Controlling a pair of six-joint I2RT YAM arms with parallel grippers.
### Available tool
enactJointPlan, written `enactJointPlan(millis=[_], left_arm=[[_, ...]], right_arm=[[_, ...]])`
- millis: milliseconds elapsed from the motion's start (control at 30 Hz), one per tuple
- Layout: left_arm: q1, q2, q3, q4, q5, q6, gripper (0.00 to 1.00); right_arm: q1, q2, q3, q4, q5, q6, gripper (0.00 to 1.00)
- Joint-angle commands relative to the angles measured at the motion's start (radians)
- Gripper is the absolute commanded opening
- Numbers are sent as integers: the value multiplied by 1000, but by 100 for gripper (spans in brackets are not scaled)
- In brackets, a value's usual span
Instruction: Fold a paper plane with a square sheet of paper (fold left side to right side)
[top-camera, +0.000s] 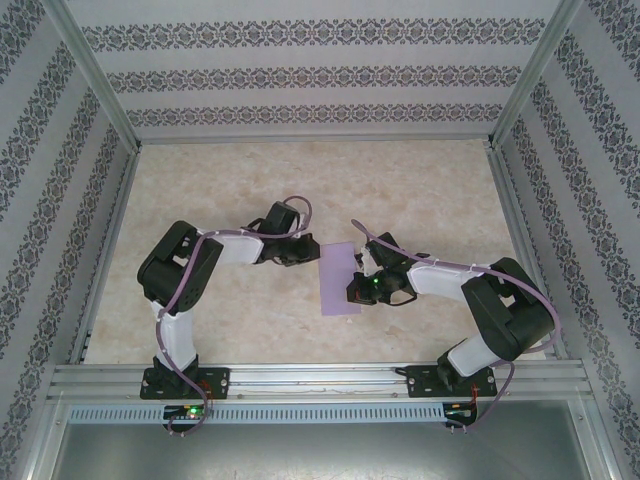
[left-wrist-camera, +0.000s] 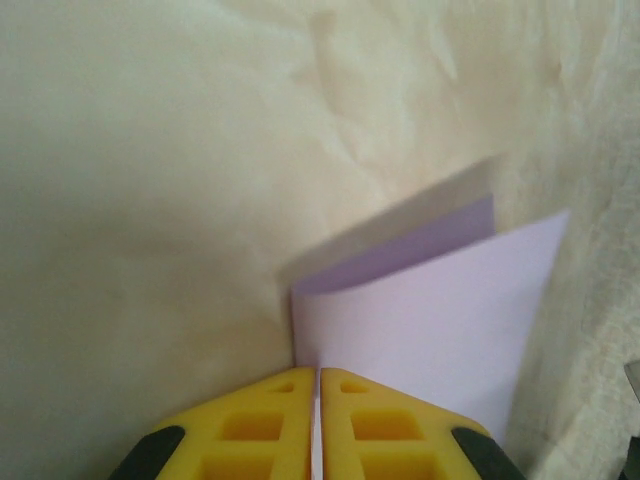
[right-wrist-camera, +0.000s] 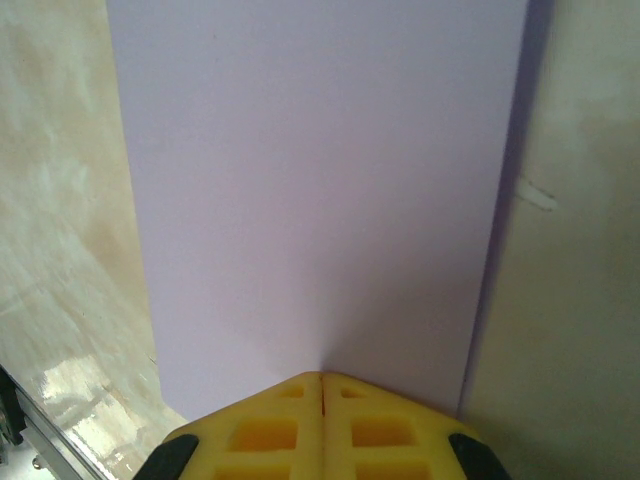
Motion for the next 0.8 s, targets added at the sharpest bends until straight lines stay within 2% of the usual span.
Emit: enactJointPlan(millis=[0,200,367,567,767], left_arm=[[34,21,36,-50,-78,53,10],[29,-69,-18,-24,-54,49,10],[-13,-134,-60,-6,-14,41,10],[-72,-99,-55,81,29,-2,10],[-74,-4,6,108,43,-9,10]], right_arm=[[-4,36,-37,-117,162,-11,0],[-4,28,-42,-99,147,2,0],[-4,31,-40,-96,151,3,0],[-2,44,-44,-90,154,7,0],[-1,44,-46,-88,152,8,0]])
